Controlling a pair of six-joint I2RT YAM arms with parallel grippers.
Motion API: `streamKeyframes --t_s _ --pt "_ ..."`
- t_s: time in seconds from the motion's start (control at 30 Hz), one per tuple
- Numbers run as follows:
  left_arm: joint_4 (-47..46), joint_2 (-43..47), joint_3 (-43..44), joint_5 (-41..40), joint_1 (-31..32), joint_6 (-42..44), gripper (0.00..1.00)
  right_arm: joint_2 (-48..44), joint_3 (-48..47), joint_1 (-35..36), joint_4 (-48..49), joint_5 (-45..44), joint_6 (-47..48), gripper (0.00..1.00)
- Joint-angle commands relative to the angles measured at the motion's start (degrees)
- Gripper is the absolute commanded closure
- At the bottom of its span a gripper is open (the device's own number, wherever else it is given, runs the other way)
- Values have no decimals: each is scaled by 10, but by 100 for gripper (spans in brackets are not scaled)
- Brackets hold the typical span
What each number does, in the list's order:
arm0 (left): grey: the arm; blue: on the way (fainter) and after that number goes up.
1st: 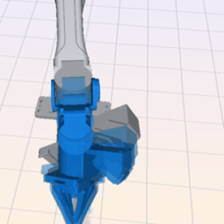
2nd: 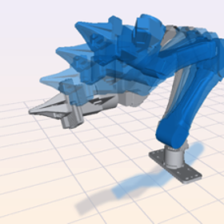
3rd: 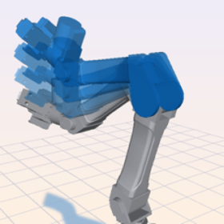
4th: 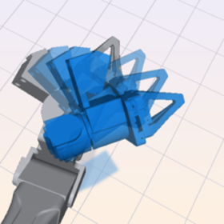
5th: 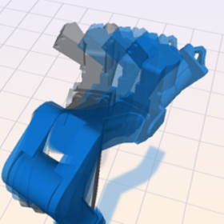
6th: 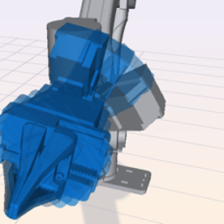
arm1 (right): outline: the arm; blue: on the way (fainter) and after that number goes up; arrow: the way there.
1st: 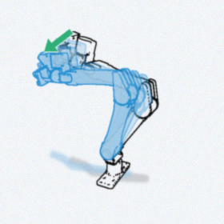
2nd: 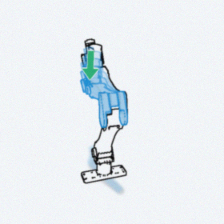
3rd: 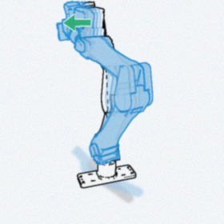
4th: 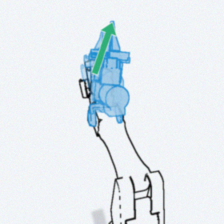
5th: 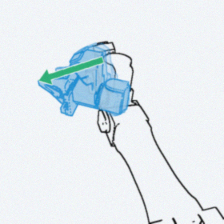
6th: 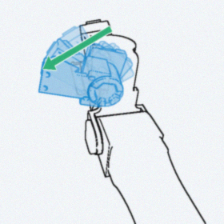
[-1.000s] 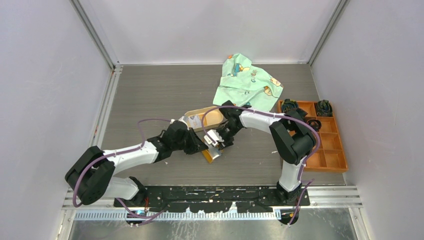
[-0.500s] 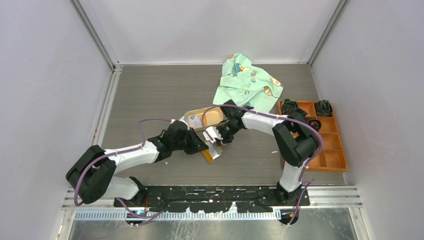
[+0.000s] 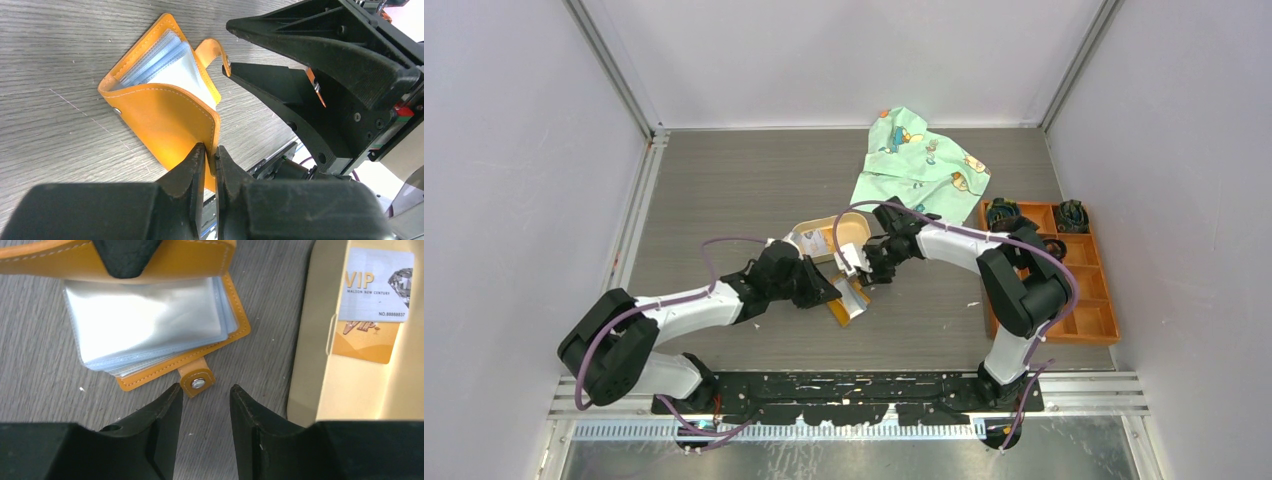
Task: Put the credit cards into the card holder
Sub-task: Close the card holder at the center of the board.
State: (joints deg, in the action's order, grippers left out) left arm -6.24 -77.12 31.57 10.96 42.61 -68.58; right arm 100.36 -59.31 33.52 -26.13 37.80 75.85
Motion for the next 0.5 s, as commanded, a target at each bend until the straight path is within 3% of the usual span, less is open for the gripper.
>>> streamKeyframes --t_s 0.0,0.47 --pt "12 -8 -3 2 -3 7 88 -24 6 -1 63 0 -79 56" --pt "10 -15 -1 5 -8 6 88 -31 2 -3 88 -27 -191 57"
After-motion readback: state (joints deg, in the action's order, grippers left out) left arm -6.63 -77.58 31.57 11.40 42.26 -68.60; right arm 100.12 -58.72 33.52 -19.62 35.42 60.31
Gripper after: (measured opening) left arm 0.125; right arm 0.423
